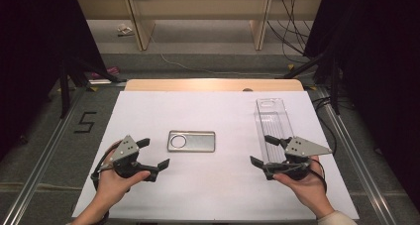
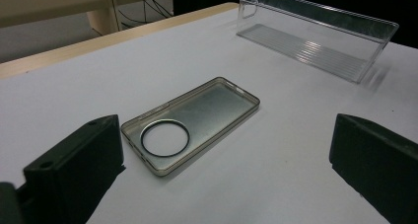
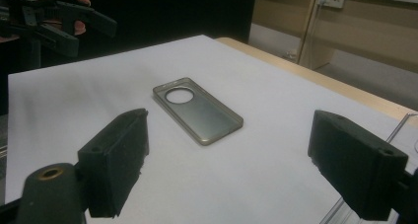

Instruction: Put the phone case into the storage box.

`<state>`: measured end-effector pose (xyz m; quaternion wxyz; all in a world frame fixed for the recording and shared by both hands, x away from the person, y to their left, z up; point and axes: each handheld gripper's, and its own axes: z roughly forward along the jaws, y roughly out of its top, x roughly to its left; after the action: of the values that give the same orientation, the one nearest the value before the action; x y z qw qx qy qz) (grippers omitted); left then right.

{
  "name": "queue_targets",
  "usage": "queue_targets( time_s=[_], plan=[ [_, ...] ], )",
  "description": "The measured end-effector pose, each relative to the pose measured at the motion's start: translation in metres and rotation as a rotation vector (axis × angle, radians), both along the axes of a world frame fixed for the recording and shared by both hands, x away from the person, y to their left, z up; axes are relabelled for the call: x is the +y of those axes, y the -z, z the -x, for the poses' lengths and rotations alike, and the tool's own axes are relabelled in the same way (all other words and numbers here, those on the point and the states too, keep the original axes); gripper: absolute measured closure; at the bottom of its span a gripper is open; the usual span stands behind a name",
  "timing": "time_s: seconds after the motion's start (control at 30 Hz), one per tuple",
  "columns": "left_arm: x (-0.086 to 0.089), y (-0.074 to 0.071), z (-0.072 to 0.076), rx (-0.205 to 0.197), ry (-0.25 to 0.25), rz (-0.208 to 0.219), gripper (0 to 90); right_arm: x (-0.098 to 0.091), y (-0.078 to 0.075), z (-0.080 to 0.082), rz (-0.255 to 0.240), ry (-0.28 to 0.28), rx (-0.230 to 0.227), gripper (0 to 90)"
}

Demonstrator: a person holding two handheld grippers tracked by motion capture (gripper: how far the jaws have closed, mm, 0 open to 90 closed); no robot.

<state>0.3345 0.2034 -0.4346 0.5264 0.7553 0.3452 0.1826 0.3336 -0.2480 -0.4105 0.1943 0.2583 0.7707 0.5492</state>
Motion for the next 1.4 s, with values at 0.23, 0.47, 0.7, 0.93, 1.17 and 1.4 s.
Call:
queue_targets(
  time_s=[0.23,0.47,0.7,0.93,1.17,1.4],
  plan=[
    [0.000,0.000,0.000,0.000,-0.001,0.000,0.0,0.000,0.000,0.000,-0.005,0.004,-0.001,16.7],
    [0.000,0.000,0.000,-0.003,-0.002,-0.001,0.0,0.002,-0.002,0.000,0.000,0.018,-0.005,28.4],
    [0.000,0.000,0.000,-0.002,-0.001,-0.007,0.0,0.013,-0.002,-0.001,0.064,0.001,-0.025,52.8],
    [-0.001,0.000,-0.001,-0.001,0.000,-0.008,0.0,0.025,-0.002,-0.005,0.112,-0.017,-0.015,76.5],
    [-0.001,0.001,-0.001,0.000,0.000,-0.012,0.0,0.034,0.001,-0.014,0.128,-0.002,0.059,88.0],
    [-0.002,0.001,-0.002,0.003,0.000,-0.015,0.4,0.039,0.000,-0.018,0.140,0.012,0.074,90.0]
  ],
)
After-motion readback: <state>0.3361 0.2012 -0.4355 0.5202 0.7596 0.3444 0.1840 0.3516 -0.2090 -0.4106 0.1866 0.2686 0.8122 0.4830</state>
